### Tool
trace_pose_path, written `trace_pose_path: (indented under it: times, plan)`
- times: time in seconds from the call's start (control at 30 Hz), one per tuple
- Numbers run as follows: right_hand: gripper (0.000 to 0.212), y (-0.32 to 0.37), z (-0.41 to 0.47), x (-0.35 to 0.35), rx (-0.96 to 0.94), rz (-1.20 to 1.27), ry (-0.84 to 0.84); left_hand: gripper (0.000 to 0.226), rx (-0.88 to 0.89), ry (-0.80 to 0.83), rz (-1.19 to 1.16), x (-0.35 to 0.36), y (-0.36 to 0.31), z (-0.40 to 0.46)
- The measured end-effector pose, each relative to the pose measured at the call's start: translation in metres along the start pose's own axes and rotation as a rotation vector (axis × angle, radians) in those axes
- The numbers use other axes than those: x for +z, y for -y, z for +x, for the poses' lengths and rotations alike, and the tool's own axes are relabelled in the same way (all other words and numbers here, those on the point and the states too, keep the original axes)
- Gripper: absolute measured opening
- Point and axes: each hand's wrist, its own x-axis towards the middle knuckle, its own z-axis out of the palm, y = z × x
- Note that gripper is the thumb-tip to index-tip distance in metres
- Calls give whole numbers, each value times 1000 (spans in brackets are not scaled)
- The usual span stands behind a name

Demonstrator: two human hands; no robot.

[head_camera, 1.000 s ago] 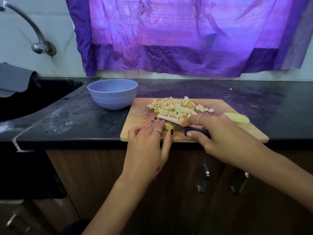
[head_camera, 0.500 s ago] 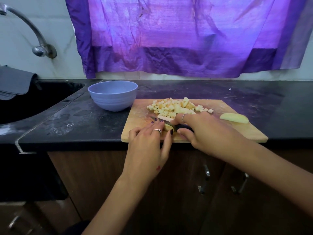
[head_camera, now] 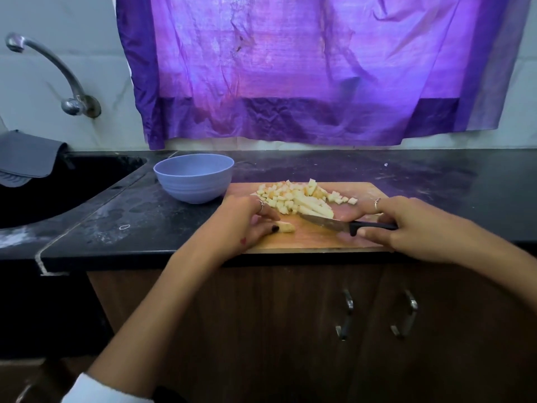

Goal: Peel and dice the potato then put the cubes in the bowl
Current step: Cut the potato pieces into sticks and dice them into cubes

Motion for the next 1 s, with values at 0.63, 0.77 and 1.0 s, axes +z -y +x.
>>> trace_pose_path:
  times: [0.63, 0.77, 1.0]
  plan:
    - [25, 32, 25, 36, -92, 31, -254, 36, -243, -409, -182, 33, 11, -15]
    - [25, 43, 36, 24, -103, -51, -182, 36, -233, -428, -177, 35, 12, -14]
    - [24, 47, 43, 18, -133, -104, -107, 30, -238, -426, -207, 35, 11, -14]
